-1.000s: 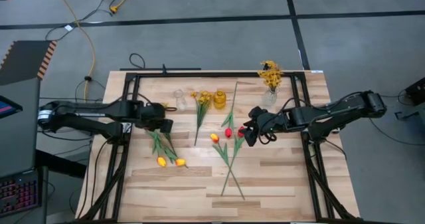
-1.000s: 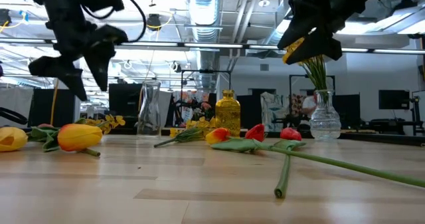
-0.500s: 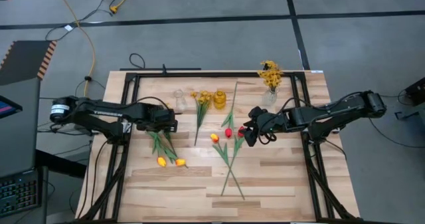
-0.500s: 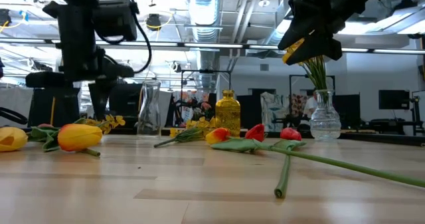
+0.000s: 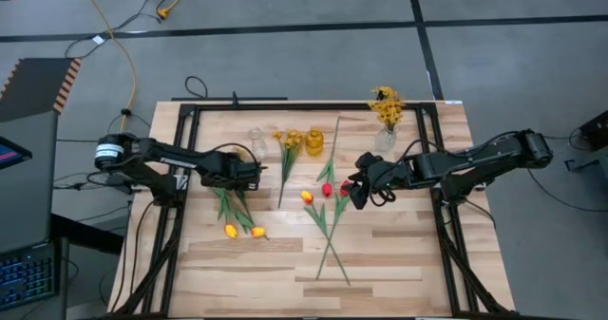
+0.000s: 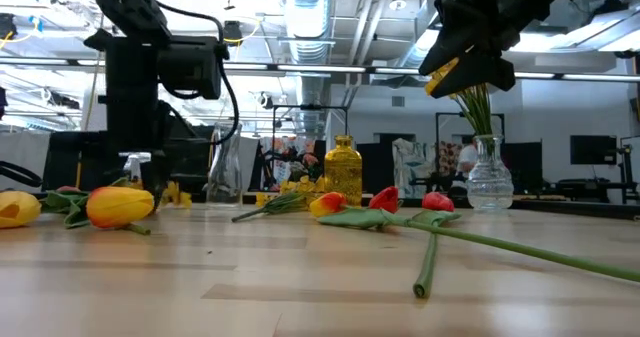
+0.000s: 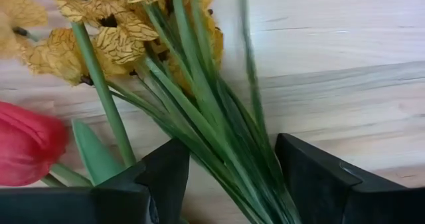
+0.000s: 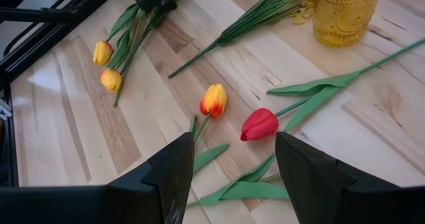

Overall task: Sort flowers into vase by color
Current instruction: Put the left yellow flowers into the right transparent flower vase

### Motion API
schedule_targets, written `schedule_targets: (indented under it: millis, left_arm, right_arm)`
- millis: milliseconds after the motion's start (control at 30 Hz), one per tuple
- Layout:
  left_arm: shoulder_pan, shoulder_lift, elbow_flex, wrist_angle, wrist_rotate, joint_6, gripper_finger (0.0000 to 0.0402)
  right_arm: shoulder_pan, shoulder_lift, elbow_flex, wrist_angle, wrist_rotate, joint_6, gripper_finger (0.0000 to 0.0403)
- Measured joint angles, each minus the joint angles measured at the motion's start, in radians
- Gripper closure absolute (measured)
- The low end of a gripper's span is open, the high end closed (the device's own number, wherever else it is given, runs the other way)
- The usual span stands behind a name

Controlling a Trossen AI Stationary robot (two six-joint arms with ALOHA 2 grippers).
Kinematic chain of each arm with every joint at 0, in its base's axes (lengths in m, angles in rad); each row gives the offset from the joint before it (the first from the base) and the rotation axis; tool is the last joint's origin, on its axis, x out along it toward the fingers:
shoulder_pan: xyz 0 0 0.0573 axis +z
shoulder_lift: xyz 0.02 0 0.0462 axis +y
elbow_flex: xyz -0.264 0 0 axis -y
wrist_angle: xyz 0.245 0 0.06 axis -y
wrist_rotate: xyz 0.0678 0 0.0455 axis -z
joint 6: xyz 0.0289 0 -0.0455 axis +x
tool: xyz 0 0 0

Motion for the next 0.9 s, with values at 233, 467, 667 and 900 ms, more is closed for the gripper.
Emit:
schedule_targets:
  millis: [233,467,667,900]
  left_arm:
    - [0.000,-0.020,-0.004,0.012,-0.020,0.001,0.0247]
    - [0.000,-0.035,-0.004,0.017,-0.025,-0.003,0.0332]
    - [0.000,-0.035,-0.004,0.020,-0.018,0.013,0.0385]
    - [0.000,-0.036,-0.004,0.022,-0.001,0.017,0.0390]
  right_arm:
    - [0.000,0.000,0.000,0.000,0.000,0.000,0.0163]
    - [0.000,0.000,0.000,0.000,0.000,0.001,0.0163]
    - [0.000,0.000,0.000,0.000,0.000,0.004,0.0163]
    - [0.000,0.000,0.000,0.000,-0.001,0.004,0.0163]
